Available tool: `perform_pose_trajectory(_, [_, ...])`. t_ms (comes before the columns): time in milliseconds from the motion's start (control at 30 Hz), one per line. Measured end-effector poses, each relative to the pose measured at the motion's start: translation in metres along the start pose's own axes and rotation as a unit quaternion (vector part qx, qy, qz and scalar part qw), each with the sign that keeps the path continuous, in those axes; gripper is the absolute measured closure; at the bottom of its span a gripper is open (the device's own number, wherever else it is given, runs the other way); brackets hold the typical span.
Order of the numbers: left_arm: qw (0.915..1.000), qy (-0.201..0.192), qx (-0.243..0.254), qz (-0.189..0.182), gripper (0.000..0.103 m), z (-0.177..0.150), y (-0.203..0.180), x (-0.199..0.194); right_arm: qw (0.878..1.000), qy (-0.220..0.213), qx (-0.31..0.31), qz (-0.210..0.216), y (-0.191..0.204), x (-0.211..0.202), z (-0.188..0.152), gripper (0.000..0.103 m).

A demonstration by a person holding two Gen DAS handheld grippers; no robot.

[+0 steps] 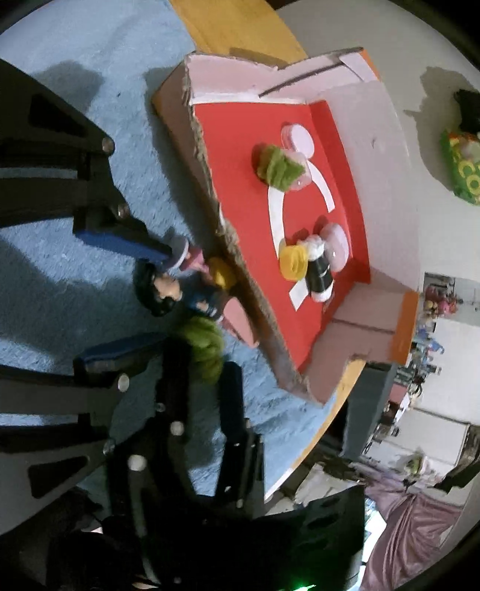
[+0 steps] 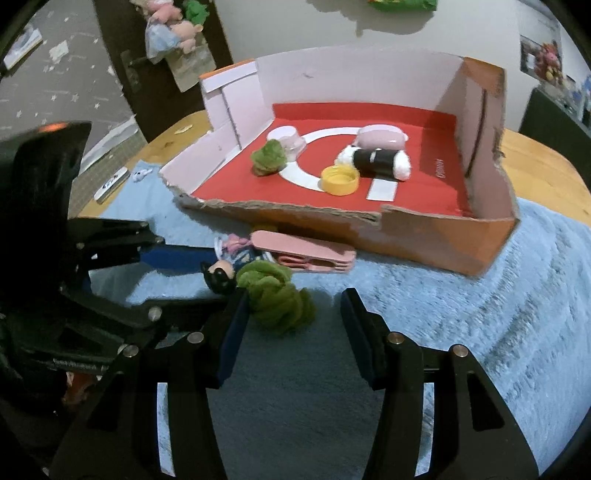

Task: Organize objects
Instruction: 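Grasp the dark-haired figurine with the left gripper while the right grasps the green yarn ball, then lift the figurine and green yarn ball and carry them into the box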

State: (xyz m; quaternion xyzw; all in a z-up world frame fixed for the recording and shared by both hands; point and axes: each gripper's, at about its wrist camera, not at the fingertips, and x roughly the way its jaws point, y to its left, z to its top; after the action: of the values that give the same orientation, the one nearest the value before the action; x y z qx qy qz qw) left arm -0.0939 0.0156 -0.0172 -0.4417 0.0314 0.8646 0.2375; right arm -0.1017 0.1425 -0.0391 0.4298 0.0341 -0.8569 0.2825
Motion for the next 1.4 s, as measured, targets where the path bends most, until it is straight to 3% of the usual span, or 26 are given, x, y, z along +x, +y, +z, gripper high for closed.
perform_pose_trajectory(100, [1.0000,-0.001,0.001,0.007,0.072,0.000,0.000,0.002,1.000,0.002,-0.003,0.002,0.004,0.005,0.003,0.053])
perform_pose_trajectory(167, [0.9999,-0.005,0.004,0.009,0.072,-0.001,-0.001,0.001,1.000,0.004,-0.005,0.006,0.004,0.005,0.003,0.060])
perform_pose_trajectory(200, [0.9999,-0.007,0.007,0.011,0.072,-0.002,-0.003,0.000,1.000,0.006,-0.001,0.020,0.004,0.004,0.003,0.070])
perform_pose_trajectory(333, [0.9996,-0.013,0.012,0.021,0.072,-0.005,-0.010,-0.004,1.000,0.009,-0.001,0.028,0.007,0.002,0.000,0.074])
perform_pose_trajectory(700, [0.9991,-0.028,-0.018,0.025,0.073,-0.020,-0.012,-0.029,0.999,-0.001,0.027,0.047,0.007,-0.012,-0.010,0.075])
perform_pose_trajectory(1400, [0.9958,-0.069,-0.041,0.044,0.073,-0.025,-0.011,-0.059,0.999,-0.025,0.009,0.044,0.031,-0.032,-0.005,0.075])
